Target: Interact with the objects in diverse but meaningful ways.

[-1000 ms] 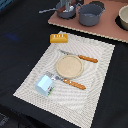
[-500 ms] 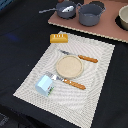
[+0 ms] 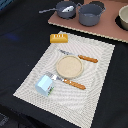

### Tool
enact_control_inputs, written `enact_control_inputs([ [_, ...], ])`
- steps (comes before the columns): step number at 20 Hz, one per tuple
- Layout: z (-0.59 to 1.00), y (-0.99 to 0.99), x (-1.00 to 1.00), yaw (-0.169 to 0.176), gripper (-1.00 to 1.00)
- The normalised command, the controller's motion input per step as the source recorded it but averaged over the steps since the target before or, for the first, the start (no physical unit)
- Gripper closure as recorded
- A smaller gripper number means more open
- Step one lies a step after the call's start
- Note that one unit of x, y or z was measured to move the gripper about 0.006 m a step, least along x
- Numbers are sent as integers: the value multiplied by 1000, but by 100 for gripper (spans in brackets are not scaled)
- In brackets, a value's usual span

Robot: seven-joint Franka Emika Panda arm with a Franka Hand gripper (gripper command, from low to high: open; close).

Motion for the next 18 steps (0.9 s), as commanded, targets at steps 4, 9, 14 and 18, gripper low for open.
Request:
enact_control_inputs([
  [4, -170, 2, 269, -24, 100],
  [9, -100, 126, 253, -57, 100],
  [14, -81, 247, 207, -63, 100],
  [18, -84, 309, 160, -54, 100],
])
